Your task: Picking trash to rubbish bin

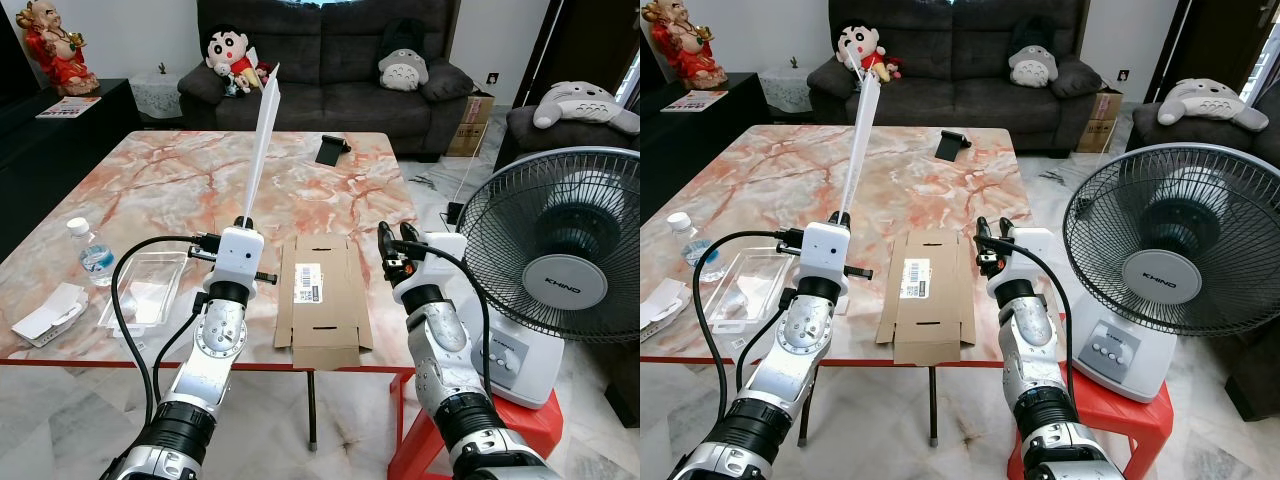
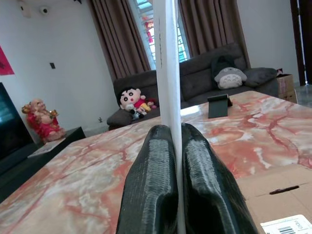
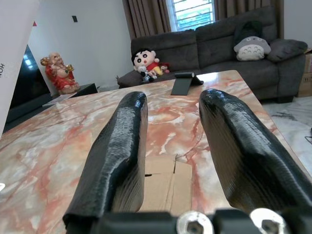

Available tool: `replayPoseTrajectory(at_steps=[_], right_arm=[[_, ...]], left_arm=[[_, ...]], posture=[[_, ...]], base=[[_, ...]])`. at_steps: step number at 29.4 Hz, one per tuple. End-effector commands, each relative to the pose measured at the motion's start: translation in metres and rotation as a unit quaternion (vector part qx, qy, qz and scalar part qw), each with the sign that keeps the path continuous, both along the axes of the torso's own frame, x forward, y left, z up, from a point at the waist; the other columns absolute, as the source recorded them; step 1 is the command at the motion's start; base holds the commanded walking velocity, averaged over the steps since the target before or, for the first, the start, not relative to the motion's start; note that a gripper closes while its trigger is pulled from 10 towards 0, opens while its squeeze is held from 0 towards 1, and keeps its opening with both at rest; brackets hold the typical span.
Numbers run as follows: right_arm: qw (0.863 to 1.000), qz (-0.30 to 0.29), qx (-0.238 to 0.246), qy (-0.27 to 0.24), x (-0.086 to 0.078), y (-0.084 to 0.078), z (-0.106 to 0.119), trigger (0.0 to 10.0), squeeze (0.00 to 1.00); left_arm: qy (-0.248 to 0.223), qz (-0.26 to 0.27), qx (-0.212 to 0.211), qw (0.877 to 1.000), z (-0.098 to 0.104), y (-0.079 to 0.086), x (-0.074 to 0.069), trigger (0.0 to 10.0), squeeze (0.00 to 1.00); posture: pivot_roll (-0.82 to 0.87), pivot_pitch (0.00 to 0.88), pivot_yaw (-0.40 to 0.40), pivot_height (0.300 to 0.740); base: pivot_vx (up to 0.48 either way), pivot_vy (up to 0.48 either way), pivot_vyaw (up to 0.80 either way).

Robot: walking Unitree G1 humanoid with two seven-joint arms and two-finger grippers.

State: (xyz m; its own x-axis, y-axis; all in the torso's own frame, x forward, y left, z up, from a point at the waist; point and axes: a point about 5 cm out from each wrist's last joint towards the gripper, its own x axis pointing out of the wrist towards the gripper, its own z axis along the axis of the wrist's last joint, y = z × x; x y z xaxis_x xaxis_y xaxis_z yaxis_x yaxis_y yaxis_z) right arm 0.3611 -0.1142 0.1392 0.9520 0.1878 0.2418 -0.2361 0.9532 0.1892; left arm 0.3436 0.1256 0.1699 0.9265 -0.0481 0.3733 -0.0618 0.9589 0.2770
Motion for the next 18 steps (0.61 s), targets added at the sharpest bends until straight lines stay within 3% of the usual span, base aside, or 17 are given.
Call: replayPoseTrajectory(at_steps=[1, 18], right_arm=[[1.0, 0.004, -0.001, -0.013, 0.0002, 0.002, 0.0053, 10.0, 0.0], [1.0, 0.002, 0.001, -0.013, -0.0008, 0.0013, 0.0049, 10.0, 0.0]], left_arm=[[-0.011, -0.01, 0.004, 1.0, 0.0039, -0.0048, -0.0008, 10.0, 0.0], [-0.012, -0.001, 0.003, 1.0, 0.004, -0.0022, -0.0013, 10.0, 0.0]], posture=[[-0.03, 0.0, -0.009, 0.74], [-0.03, 0.0, -0.011, 0.74]], base=[[-0.356, 0.0, 0.0], [-0.316, 0.0, 0.0]])
